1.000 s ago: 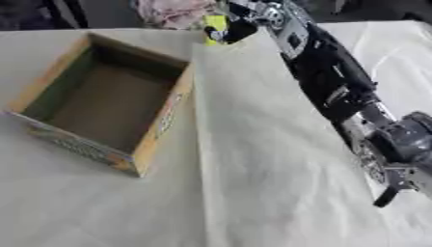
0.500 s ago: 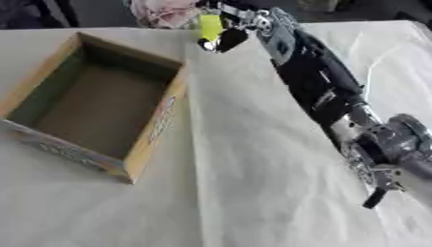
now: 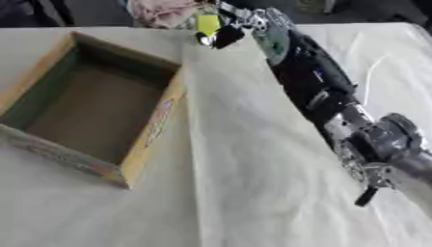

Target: Pick up objects on the table and place them in the box.

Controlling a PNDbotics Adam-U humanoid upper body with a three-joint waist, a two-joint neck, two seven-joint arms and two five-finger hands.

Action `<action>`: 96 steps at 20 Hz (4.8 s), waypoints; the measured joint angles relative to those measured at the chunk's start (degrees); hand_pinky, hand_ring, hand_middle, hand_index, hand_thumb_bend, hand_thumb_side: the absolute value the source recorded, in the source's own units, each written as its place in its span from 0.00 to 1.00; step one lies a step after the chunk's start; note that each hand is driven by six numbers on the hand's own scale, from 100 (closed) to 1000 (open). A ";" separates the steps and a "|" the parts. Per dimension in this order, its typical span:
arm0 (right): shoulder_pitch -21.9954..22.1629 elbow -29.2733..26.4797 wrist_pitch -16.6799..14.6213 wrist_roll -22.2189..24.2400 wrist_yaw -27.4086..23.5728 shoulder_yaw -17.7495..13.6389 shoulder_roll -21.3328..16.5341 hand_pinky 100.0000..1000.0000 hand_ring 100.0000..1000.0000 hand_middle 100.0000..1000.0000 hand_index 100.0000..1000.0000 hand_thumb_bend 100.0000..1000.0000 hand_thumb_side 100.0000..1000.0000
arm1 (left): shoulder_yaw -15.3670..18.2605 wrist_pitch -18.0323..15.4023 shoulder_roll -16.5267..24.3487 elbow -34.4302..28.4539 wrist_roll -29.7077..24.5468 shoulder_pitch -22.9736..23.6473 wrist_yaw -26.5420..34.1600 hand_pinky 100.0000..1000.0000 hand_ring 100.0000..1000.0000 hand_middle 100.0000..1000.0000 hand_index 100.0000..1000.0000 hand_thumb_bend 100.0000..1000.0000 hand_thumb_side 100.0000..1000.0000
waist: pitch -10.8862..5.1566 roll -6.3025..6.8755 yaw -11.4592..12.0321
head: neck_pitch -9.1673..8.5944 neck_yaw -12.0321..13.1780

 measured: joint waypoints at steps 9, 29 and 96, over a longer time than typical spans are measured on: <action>0.17 -0.40 0.48 -0.82 -1.09 -0.91 -3.02 0.99 1.00 1.00 1.00 0.18 0.24 | 0.70 0.01 1.67 -5.89 -0.01 0.95 1.78 0.47 0.68 0.70 0.78 0.42 0.85 | 2.46 0.04 1.45 | -1.20 -2.41; 0.24 -1.07 1.20 -2.25 -0.76 -1.31 -4.45 0.93 0.94 0.94 1.00 0.10 0.15 | 0.86 1.07 2.40 -10.75 -0.67 1.38 2.29 0.47 0.68 0.70 0.78 0.42 0.85 | 4.91 0.73 2.02 | -3.81 -4.89; 4.20 -7.08 -13.29 -1.53 11.05 14.08 21.65 0.74 0.68 0.55 0.84 0.00 0.15 | -0.81 1.80 0.25 -4.69 -1.89 6.37 0.71 0.47 0.67 0.69 0.77 0.43 0.85 | -8.79 2.17 -5.01 | 3.41 -1.79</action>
